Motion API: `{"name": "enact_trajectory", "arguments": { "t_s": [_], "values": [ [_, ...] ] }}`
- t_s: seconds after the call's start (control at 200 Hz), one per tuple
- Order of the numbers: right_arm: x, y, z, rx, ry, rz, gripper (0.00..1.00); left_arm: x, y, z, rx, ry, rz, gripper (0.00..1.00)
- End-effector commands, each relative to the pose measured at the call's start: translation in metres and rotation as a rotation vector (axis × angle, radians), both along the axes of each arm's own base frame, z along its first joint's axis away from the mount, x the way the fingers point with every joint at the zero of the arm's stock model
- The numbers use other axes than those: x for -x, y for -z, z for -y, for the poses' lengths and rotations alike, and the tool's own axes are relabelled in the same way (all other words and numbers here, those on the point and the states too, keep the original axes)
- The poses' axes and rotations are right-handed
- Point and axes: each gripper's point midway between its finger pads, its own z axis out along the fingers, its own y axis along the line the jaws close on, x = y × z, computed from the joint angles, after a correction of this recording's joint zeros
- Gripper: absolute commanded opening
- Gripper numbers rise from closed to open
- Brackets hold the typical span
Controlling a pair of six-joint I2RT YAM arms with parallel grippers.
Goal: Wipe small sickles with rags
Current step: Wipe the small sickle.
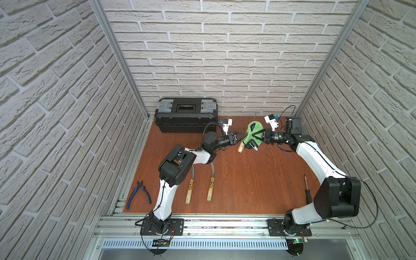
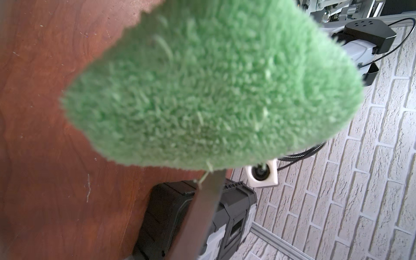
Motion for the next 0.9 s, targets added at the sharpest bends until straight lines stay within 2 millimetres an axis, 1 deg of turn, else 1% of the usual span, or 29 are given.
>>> {"name": "enact_trajectory", "arguments": {
  "t_s": [0.0, 0.1, 0.19, 0.305, 0.61, 0.755, 0.895],
  "values": [
    [-0.003, -0.009, -0.018, -0.019, -0.067, 0.037, 0.03, 0.013, -0.037, 0.002, 0.093, 0.028, 0.111, 0.0],
    [-0.004, 0.0, -0.028, -0.014, -0.092, 0.02, 0.03, 0.012, -0.04, 0.002, 0.097, 0.026, 0.116, 0.0],
    [0.002, 0.007, -0.041, -0.008, -0.124, 0.012, 0.03, 0.011, -0.044, 0.001, 0.103, 0.021, 0.122, 0.0],
    [0.01, 0.016, -0.054, 0.004, -0.158, 0.002, 0.03, 0.006, -0.043, 0.0, 0.104, 0.014, 0.121, 0.0],
    [0.029, 0.041, -0.077, 0.007, -0.201, -0.036, 0.02, -0.002, -0.041, -0.002, 0.106, -0.008, 0.118, 0.0],
    [0.039, 0.054, -0.082, 0.006, -0.209, -0.057, 0.03, -0.006, -0.041, -0.004, 0.107, -0.017, 0.116, 0.0],
    [0.057, 0.066, -0.076, 0.017, -0.197, -0.083, 0.03, -0.01, -0.037, -0.007, 0.102, -0.033, 0.111, 0.0]
  ]
}}
